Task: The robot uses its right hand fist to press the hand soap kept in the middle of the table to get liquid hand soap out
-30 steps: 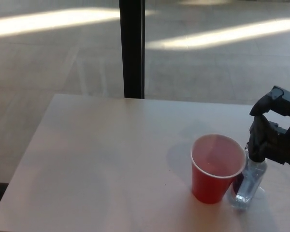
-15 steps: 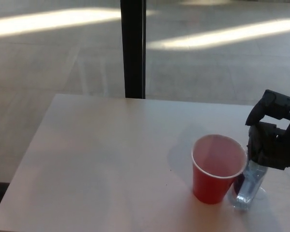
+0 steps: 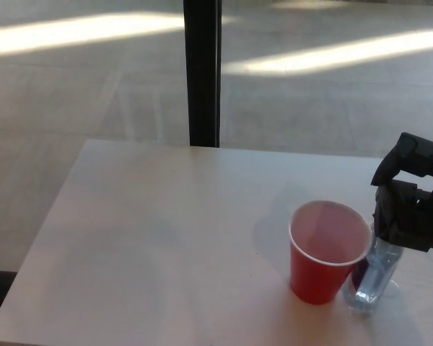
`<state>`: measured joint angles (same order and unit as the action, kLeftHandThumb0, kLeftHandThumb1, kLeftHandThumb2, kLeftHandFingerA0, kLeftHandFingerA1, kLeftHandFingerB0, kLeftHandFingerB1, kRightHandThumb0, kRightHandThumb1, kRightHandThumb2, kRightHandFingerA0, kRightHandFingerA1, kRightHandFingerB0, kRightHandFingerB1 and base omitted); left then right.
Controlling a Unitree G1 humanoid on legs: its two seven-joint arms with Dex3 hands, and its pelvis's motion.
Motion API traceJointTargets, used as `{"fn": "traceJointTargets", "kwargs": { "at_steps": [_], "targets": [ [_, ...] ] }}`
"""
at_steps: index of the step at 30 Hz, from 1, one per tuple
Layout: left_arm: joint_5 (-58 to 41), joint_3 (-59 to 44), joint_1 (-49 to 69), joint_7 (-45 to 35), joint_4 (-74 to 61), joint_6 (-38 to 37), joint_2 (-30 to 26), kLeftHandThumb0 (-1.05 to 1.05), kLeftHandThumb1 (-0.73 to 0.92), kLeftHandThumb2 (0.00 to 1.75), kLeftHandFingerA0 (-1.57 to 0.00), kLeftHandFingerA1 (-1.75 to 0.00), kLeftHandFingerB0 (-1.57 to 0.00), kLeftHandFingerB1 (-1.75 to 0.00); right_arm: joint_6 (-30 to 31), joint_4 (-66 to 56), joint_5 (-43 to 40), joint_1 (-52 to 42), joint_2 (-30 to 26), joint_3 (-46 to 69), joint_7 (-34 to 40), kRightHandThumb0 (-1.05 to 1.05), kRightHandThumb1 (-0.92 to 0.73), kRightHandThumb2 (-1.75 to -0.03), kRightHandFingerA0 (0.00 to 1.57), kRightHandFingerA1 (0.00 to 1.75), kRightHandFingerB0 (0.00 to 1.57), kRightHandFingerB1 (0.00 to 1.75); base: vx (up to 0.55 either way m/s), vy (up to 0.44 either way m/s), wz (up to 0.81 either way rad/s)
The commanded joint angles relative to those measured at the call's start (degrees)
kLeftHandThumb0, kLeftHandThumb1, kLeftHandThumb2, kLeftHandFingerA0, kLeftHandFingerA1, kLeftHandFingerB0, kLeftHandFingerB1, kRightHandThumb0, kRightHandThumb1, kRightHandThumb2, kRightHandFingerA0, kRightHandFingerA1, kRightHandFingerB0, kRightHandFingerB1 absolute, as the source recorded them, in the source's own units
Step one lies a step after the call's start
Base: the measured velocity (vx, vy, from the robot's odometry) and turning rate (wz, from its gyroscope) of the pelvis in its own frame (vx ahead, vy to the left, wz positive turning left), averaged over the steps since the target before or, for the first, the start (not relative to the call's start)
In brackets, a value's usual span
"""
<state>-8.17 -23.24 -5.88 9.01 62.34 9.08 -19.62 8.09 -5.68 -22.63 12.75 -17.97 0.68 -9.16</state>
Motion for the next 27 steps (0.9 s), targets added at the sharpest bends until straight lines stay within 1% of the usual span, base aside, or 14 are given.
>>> {"fn": "traceJointTargets", "kwargs": {
  "at_steps": [1, 3, 5, 6, 8, 10, 12, 13, 16, 18, 19, 22, 24, 27],
  "targets": [
    [-0.72, -0.56, -1.02, 1.18, 0.48, 1.51, -1.24, -0.5, 0.91, 1.25, -0.51, -1.02, -0.37, -0.92, 10.63, 9.95, 4.58, -7.22, 0.94, -2.87, 2.01, -0.23, -0.58, -1.2, 0.96, 1.75, 0.73, 1.55, 0.0, 0.0, 0.0],
    [-0.46, -0.2, -0.79, 1.01, -0.29, 1.95, -1.21, -0.48, 0.91, 1.3, -0.49, -0.98, -0.28, -0.83, 10.48, 9.89, 4.75, -7.43, 1.2, -3.27, 2.24, -0.24, -0.6, -1.17, 0.98, 1.75, 0.75, 1.53, 0.0, 0.0, 0.0],
    [-0.14, 0.15, -0.48, 0.72, -0.63, 1.65, -1.23, -0.49, 0.91, 1.29, -0.51, -1.01, -0.38, -0.93, 9.96, 10.23, 4.95, -7.39, 1.2, -3.65, 2.0, -0.25, -0.59, -1.19, 0.99, 1.75, 0.76, 1.54, 0.0, 0.0, 0.0],
    [-0.1, 0.2, -0.46, 0.77, -0.66, 1.66, -1.22, -0.49, 0.91, 1.29, -0.51, -1.0, -0.36, -0.89, 9.63, 10.44, 4.82, -7.37, 1.37, -3.62, 1.94, -0.23, -0.57, -1.2, 0.98, 1.75, 0.72, 1.61, 0.0, 0.0, 0.0],
    [0.07, 0.42, -0.45, 0.18, -0.13, 0.76, -1.19, -0.5, 0.92, 1.28, -0.53, -1.06, -0.38, -0.95, 9.21, 10.72, 4.93, -7.53, 1.28, -3.63, 1.88, -0.23, -0.56, -1.21, 0.98, 1.75, 0.72, 1.61, 0.0, 0.0, 0.0],
    [0.15, 0.54, -0.43, 0.65, -0.48, 1.16, -1.09, -0.49, 0.89, 1.31, -0.51, -0.98, -0.29, -0.82, 10.68, 9.84, 5.25, -7.47, 0.9, -4.09, 2.51, -0.23, -0.55, -1.22, 0.98, 1.75, 0.73, 1.6, 0.0, 0.0, 0.0],
    [0.36, 0.77, -0.48, 0.92, -0.31, 1.13, -1.12, -0.49, 0.9, 1.29, -0.53, -1.01, -0.33, -0.86, 9.75, 10.27, 5.61, -7.72, 0.74, -4.26, 2.33, -0.24, -0.53, -1.24, 1.0, 1.75, 0.74, 1.62, 0.0, 0.0, 0.0],
    [0.42, 0.86, -0.51, 1.01, -0.3, 1.29, -1.14, -0.49, 0.92, 1.27, -0.55, -1.03, -0.42, -0.94, 9.58, 10.53, 5.72, -7.98, 0.59, -4.31, 2.29, -0.24, -0.53, -1.24, 1.0, 1.75, 0.74, 1.62, 0.0, 0.0, 0.0],
    [0.38, 0.93, -0.49, 0.71, -0.21, 1.18, -1.23, -0.5, 0.91, 1.29, -0.53, -1.03, -0.39, -0.94, 11.06, 11.13, 5.73, -8.64, 0.36, -4.26, 3.06, -0.25, -0.58, -1.2, 1.02, 1.75, 0.78, 1.54, 0.0, 0.0, 0.0],
    [-0.06, 0.5, -0.55, 0.77, -0.18, 1.14, -1.14, -0.51, 0.91, 1.26, -0.55, -1.07, -0.4, -0.98, 11.9, 10.95, 6.25, -9.11, -0.11, -4.74, 3.36, -0.26, -0.6, -1.15, 1.01, 1.75, 0.73, 1.58, 0.0, 0.0, 0.0],
    [-0.15, 0.42, -0.61, 0.6, -0.13, 1.13, -1.17, -0.5, 0.91, 1.28, -0.51, -1.01, -0.32, -0.88, 12.05, 11.1, 6.55, -9.38, -0.27, -4.99, 3.47, -0.25, -0.57, -1.19, 1.0, 1.75, 0.74, 1.6, 0.0, 0.0, 0.0],
    [0.04, 0.6, -0.82, 0.47, 0.29, 1.02, -1.31, -0.5, 0.91, 1.29, -0.51, -0.99, -0.31, -0.84, 10.64, 12.47, 7.21, -10.03, -0.45, -5.42, 3.04, -0.25, -0.57, -1.19, 0.99, 1.75, 0.73, 1.61, 0.0, 0.0, 0.0],
    [0.43, 0.99, -0.83, 0.96, -0.18, 1.68, -1.31, -0.48, 0.92, 1.27, -0.53, -1.01, -0.36, -0.89, 9.39, 13.24, 7.27, -10.34, -0.61, -5.52, 2.48, -0.27, -0.57, -1.18, 0.98, 1.75, 0.73, 1.62, 0.0, 0.0, 0.0],
    [-0.23, 0.36, -0.54, 0.52, -0.12, 1.13, -1.44, -0.49, 0.92, 1.28, -0.5, -1.0, -0.34, -0.88, 8.97, 13.74, 7.27, -10.23, -0.71, -5.77, 2.36, -0.27, -0.57, -1.18, 1.01, 1.75, 0.75, 1.63, 0.0, 0.0, 0.0]
  ]
}}
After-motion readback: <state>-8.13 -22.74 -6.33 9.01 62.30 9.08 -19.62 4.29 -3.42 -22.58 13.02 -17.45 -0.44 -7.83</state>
